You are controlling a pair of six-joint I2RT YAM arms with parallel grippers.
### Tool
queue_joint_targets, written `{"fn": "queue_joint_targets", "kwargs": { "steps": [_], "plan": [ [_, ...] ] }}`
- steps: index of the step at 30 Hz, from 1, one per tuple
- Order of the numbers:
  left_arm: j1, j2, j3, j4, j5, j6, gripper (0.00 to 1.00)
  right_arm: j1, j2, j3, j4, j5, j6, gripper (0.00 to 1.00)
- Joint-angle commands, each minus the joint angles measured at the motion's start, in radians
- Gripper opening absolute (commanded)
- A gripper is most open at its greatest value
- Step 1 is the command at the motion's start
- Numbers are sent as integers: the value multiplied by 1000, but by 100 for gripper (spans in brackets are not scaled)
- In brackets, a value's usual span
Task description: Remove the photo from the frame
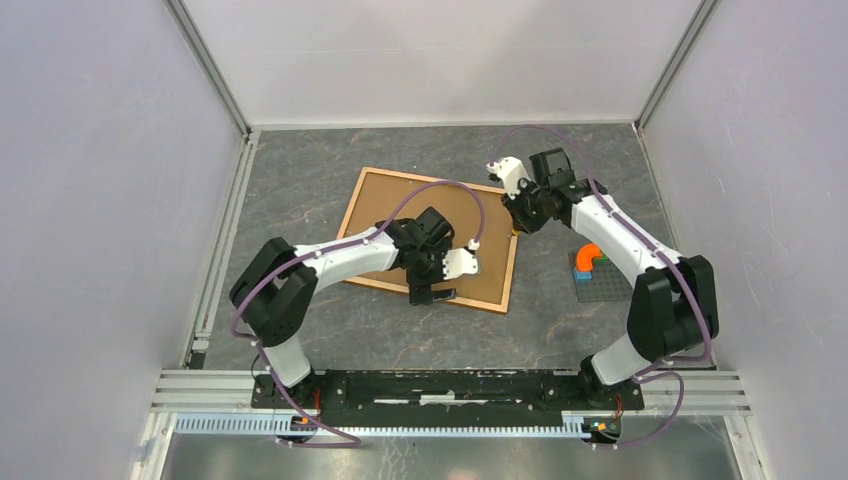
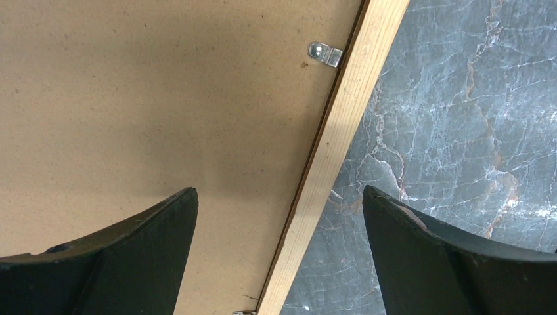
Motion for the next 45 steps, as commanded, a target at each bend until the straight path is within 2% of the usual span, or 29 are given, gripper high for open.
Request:
{"fn": "queue_joint_targets", "kwargs": {
  "steps": [1,17,29,36,45],
  "plan": [
    [-6,-12,-20,40,6,8,100,5,21,27,26,-13,24,0],
    [-19,15,-58,40,-6,52,95,8,64,19,121,125,3,0],
    [-21,28,-57,39,6,34,95,10,53,-32,156,71,31,0],
    [-21,31,-49,39,9,34,95,10,5,-68,211,-61,24,0],
    [-20,27,-58,39,5,30,95,8,-35,-77,218,75,-4,0]
  ]
}}
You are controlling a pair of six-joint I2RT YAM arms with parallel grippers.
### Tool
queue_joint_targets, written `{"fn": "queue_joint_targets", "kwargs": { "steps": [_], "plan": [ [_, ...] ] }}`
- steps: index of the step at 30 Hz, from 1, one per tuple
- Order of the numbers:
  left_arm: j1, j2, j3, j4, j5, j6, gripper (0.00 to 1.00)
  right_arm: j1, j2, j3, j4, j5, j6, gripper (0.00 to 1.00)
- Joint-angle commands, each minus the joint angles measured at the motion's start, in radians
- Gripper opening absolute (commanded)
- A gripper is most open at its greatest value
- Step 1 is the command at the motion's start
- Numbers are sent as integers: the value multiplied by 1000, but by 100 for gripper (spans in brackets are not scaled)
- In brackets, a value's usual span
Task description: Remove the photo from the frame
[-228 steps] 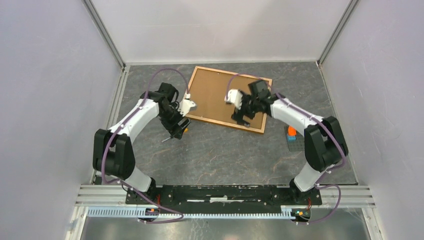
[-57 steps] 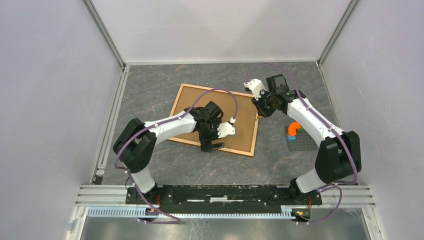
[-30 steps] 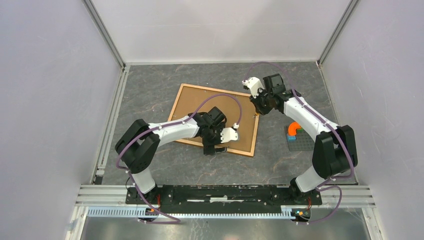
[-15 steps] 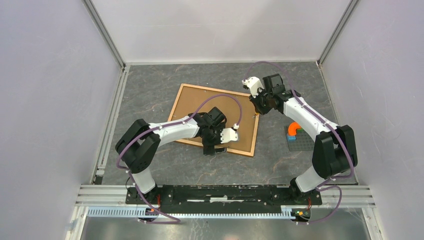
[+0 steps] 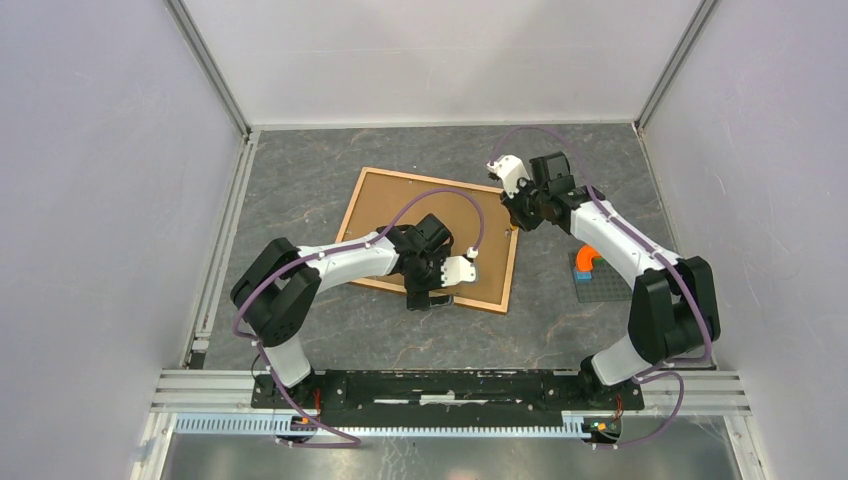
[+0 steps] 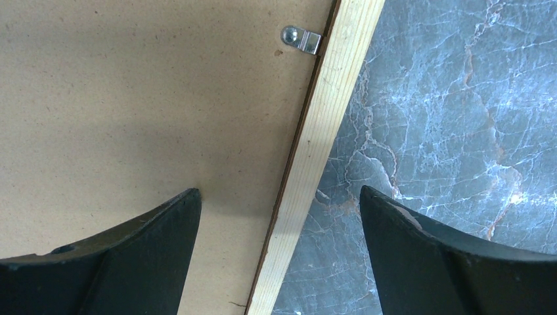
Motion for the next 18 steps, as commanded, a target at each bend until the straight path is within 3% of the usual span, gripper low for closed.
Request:
{"fn": "queue_joint_targets", "kwargs": {
  "steps": [1,18],
  "plan": [
    [-8,22,-7,17,10,13,95,4,-36,-22,73,76,-20,0],
    [-9,26,2,17,7,11,95,58,-36,-45,116,267,19,0]
  ]
}}
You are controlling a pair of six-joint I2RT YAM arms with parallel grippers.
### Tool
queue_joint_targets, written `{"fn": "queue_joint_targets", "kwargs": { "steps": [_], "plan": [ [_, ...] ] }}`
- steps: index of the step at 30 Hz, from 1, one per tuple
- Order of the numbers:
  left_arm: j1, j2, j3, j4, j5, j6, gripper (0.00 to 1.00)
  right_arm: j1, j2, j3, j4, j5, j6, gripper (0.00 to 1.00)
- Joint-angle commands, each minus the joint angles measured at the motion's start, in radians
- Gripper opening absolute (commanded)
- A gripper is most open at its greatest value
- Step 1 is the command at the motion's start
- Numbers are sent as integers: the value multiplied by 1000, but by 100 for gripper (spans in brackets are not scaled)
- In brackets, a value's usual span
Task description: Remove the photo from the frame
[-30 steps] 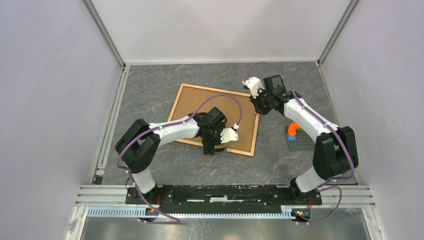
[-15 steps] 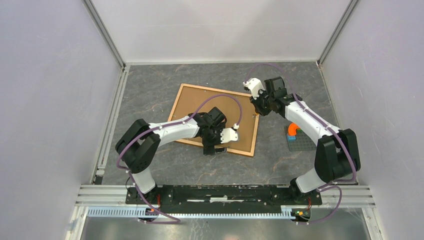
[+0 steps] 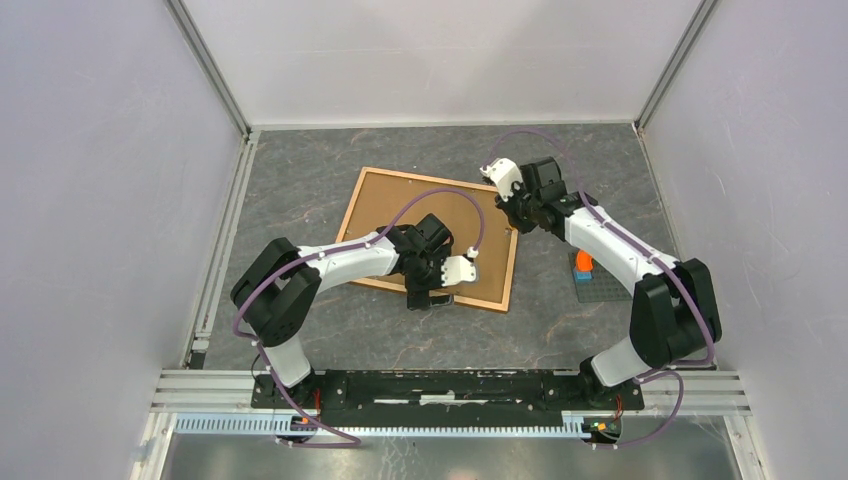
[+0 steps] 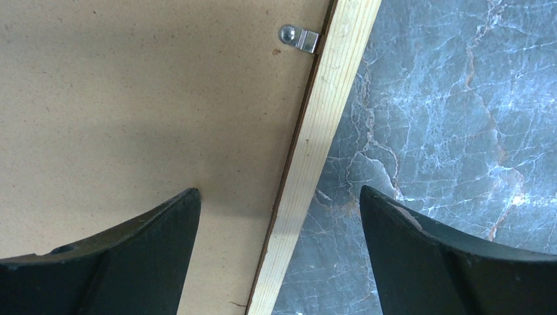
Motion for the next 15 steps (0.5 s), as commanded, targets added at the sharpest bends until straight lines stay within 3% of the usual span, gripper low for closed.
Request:
{"fn": "queue_joint_targets", "kwargs": {
  "steps": [1,8,15],
  "plan": [
    [-8,26,1,16,7,11,95,15,-12,-10,77,160,-17,0],
    [-8,20,-4,16,6,13,95,20,-14,-17,64,198,-33,0],
    [-8,21,-2,10,3,17,95,18,2,-9,36,73,25,0]
  ]
}}
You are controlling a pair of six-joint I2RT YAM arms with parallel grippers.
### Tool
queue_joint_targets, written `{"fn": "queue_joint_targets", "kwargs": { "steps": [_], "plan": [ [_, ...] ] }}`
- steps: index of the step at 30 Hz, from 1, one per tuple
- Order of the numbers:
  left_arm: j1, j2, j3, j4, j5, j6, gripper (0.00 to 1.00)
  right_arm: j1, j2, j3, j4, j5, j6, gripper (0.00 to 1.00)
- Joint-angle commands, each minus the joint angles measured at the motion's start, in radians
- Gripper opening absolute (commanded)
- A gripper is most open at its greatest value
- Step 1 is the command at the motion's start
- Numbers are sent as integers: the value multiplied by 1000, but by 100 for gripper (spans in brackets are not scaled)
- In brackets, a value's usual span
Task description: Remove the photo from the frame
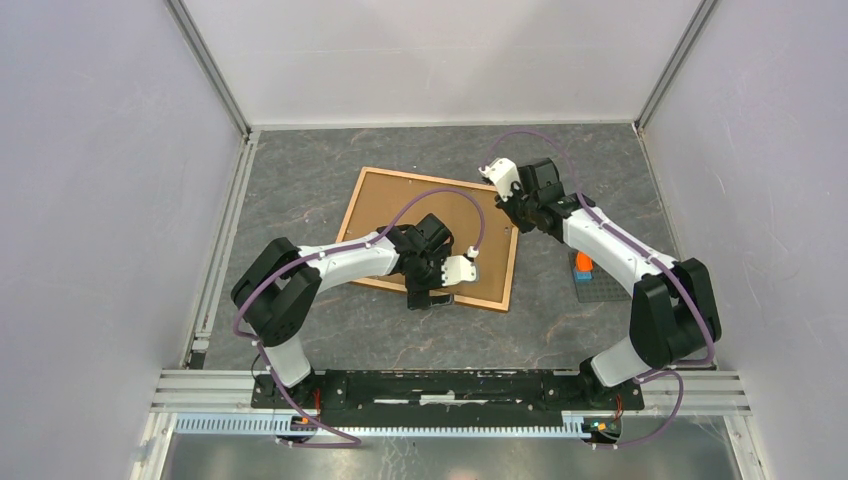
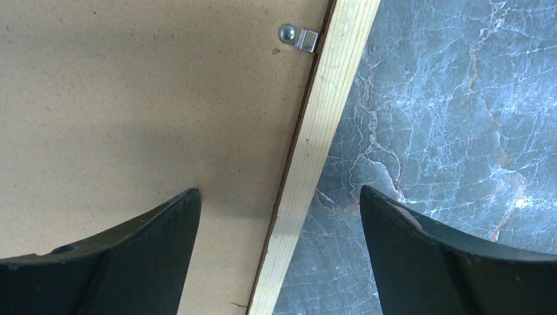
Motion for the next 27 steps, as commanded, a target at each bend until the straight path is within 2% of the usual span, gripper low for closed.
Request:
{"fn": "queue_joint_targets", "kwargs": {
  "steps": [1,7,21,27],
  "plan": [
    [-9,17,-2,-1,5,18,96,-8,3,3,4,-55,33,0],
    [-8,13,-11,-1,7,11,95,-10,1,-7,3,-147,45,0],
    [-8,-6,-34,3,6,6,96,-19,16,1,15,-228,45,0],
    [-7,-17,-35,16,26,-35,97,-68,0,35,5,-288,43,0]
  ]
}}
